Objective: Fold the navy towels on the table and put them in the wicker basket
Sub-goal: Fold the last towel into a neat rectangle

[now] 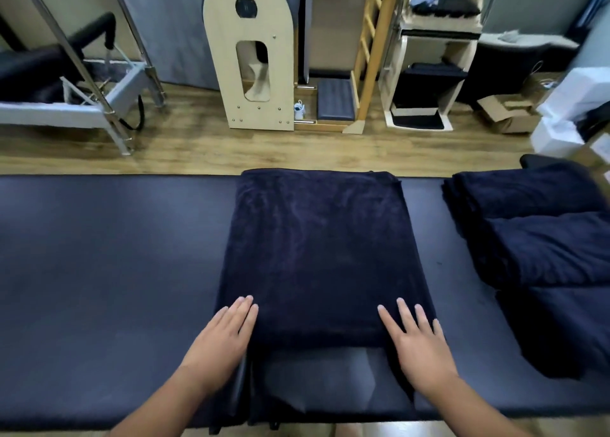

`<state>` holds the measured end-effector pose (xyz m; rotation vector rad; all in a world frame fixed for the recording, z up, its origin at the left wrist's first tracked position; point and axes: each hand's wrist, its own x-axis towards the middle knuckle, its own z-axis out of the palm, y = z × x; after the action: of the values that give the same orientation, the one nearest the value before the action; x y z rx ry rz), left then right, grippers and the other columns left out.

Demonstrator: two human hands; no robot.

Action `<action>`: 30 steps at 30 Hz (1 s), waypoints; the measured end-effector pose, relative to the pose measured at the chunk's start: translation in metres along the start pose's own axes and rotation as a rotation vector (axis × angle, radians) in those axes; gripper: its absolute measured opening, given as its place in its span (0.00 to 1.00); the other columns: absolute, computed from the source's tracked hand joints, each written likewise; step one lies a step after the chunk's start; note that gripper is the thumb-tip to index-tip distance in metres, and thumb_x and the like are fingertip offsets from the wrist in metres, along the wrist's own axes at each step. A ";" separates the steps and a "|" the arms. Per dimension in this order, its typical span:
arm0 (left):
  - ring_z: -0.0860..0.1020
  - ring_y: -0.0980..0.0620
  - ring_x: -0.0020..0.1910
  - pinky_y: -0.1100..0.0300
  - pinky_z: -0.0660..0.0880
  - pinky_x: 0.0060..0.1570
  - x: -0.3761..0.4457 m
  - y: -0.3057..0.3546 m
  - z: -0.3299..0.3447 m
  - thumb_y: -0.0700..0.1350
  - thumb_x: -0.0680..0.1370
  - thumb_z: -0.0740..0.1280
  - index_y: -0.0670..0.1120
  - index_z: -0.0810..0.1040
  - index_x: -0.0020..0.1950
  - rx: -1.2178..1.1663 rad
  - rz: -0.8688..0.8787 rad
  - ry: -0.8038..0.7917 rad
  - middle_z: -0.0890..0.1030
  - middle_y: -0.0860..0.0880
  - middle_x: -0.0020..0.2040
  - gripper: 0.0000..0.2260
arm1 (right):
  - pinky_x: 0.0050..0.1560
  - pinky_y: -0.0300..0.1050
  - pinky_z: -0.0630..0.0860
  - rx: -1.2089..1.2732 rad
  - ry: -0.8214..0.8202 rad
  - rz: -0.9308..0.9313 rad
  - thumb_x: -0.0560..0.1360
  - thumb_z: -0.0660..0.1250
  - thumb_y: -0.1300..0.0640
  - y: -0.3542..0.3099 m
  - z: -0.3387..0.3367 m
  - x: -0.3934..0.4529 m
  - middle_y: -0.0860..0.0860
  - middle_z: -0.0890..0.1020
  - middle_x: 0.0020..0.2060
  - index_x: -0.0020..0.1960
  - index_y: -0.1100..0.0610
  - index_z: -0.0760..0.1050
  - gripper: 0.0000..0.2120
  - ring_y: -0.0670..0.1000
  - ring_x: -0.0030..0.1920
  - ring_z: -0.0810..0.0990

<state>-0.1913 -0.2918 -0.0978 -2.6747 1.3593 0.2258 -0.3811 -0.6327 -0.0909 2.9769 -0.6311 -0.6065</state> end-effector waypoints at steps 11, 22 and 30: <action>0.76 0.45 0.46 0.53 0.62 0.41 0.005 0.002 -0.044 0.38 0.65 0.67 0.49 0.74 0.48 0.051 -0.098 -0.085 0.78 0.50 0.46 0.13 | 0.36 0.47 0.68 -0.076 0.054 -0.003 0.69 0.71 0.63 -0.014 -0.039 -0.004 0.50 0.70 0.40 0.52 0.49 0.80 0.15 0.53 0.37 0.70; 0.80 0.55 0.44 0.56 0.78 0.46 0.057 -0.069 -0.127 0.44 0.64 0.68 0.56 0.77 0.46 -0.685 -0.307 0.061 0.82 0.56 0.43 0.13 | 0.30 0.47 0.66 -0.084 0.361 0.002 0.55 0.75 0.61 0.017 -0.112 0.045 0.53 0.77 0.30 0.38 0.56 0.73 0.15 0.60 0.30 0.78; 0.76 0.51 0.52 0.60 0.69 0.54 0.170 -0.119 -0.165 0.35 0.70 0.71 0.51 0.76 0.50 -0.782 -0.392 0.310 0.76 0.49 0.52 0.14 | 0.40 0.50 0.64 -0.060 0.379 -0.031 0.73 0.62 0.60 0.035 -0.186 0.171 0.51 0.82 0.43 0.51 0.54 0.70 0.08 0.58 0.45 0.79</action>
<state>0.0165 -0.3868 0.0374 -3.6908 0.8758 0.3704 -0.1797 -0.7409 0.0225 2.9286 -0.5231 -0.0528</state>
